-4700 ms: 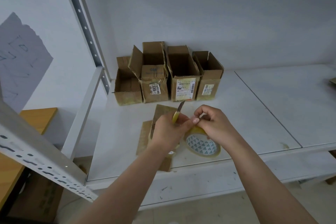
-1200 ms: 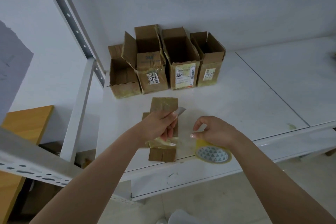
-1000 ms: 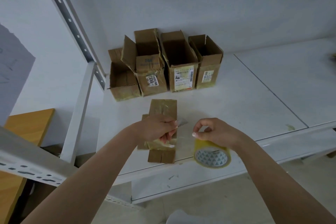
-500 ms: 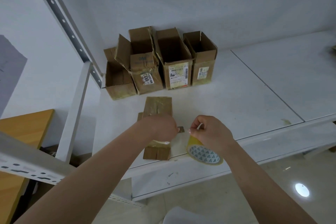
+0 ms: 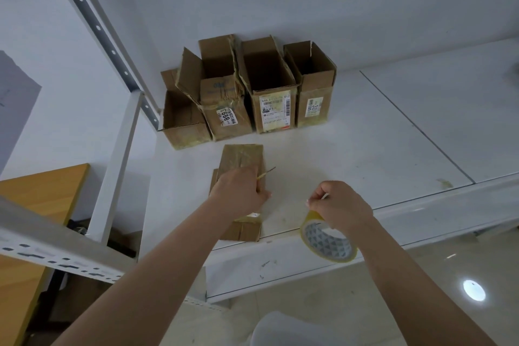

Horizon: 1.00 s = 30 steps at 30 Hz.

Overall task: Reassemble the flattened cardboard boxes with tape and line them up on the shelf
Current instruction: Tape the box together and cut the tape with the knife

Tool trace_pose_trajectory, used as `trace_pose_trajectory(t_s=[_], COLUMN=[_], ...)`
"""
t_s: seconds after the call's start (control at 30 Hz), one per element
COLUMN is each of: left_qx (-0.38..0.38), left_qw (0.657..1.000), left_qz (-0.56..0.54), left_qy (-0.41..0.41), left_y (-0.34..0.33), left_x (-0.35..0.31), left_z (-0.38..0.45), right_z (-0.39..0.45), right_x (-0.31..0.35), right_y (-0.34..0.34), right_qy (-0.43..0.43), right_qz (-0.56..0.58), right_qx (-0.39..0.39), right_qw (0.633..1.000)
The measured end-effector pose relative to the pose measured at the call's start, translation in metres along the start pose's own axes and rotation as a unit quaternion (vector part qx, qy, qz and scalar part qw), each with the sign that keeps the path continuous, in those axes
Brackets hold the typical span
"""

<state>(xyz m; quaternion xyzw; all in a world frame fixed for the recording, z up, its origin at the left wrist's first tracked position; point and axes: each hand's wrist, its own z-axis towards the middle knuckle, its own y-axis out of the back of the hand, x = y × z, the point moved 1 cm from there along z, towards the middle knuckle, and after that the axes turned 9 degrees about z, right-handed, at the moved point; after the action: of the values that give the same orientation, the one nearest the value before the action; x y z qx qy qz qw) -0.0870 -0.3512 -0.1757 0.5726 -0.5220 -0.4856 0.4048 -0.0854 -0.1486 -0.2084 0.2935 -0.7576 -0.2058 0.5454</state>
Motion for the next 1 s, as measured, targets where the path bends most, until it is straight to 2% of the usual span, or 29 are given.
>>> trace_pose_trajectory(t_s=[0.17,0.27,0.37,0.43,0.5,0.63,0.77,0.87,1.0], left_qx=[-0.013,0.005,-0.010,-0.070,-0.113,-0.059,-0.094,-0.092,-0.062], left_qw=[0.997,0.998,0.994,0.967,0.943,0.936,0.919,0.887,0.830], left_qz=[0.057,0.048,-0.098,-0.234,-0.307,-0.346,-0.382,-0.450,-0.549], left_qy=[0.041,0.045,0.055,0.077,0.062,-0.004,0.020,0.049,0.079], left_y=[-0.002,0.000,0.006,0.013,0.020,0.021,0.015,0.015,0.014], left_x=[-0.016,-0.015,-0.004,0.001,-0.004,-0.029,-0.041,-0.048,-0.058], left_z=[-0.006,-0.006,-0.005,-0.008,-0.014,-0.023,-0.021,-0.023,-0.028], right_z=[0.000,-0.004,-0.009,-0.012,-0.013,-0.013,-0.009,-0.008,-0.007], right_x=[0.006,0.009,0.015,0.019,0.025,0.036,0.036,0.034,0.035], right_y=[0.013,0.022,0.029,0.031,0.031,0.029,0.026,0.024,0.024], right_qy=[0.047,0.073,0.097,0.108,0.118,0.146,0.179,0.238,0.296], right_qz=[0.068,0.147,0.190,0.196,0.200,0.203,0.151,0.080,0.065], right_qx=[-0.021,-0.020,-0.013,-0.007,-0.003,-0.003,-0.040,-0.115,-0.171], right_qw=[0.996,0.986,0.977,0.975,0.973,0.968,0.971,0.961,0.937])
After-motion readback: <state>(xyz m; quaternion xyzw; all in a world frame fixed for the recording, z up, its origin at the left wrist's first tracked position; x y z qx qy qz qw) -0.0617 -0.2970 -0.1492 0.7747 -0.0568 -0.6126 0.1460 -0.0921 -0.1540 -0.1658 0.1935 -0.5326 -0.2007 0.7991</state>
